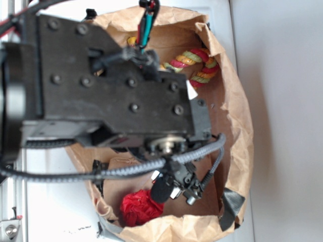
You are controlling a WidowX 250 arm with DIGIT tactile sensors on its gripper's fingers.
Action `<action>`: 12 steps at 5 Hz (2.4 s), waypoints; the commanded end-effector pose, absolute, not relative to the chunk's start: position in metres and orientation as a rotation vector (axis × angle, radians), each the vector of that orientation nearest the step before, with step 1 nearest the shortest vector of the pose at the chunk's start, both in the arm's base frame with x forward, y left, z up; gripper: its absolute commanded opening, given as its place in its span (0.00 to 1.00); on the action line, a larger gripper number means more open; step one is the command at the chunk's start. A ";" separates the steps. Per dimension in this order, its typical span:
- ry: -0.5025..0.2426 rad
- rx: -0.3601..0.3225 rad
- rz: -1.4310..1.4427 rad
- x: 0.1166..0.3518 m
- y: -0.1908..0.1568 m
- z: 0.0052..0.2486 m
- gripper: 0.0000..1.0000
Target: Grab the red paper.
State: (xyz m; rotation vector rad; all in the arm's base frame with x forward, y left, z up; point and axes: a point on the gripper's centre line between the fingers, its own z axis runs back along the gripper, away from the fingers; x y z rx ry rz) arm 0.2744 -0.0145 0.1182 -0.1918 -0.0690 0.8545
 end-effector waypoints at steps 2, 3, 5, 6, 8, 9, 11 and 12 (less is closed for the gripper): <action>-0.097 -0.226 0.808 0.279 -0.017 0.117 1.00; -0.020 -0.260 0.727 0.287 -0.031 0.101 1.00; 0.037 -0.364 0.708 0.284 -0.050 0.087 1.00; 0.084 -0.408 0.680 0.282 -0.060 0.090 1.00; 0.124 -0.401 0.675 0.268 -0.075 0.102 1.00; 0.128 -0.398 0.667 0.262 -0.079 0.101 1.00; 0.108 -0.385 0.616 0.262 -0.102 0.083 1.00; 0.090 -0.370 0.603 0.263 -0.108 0.074 1.00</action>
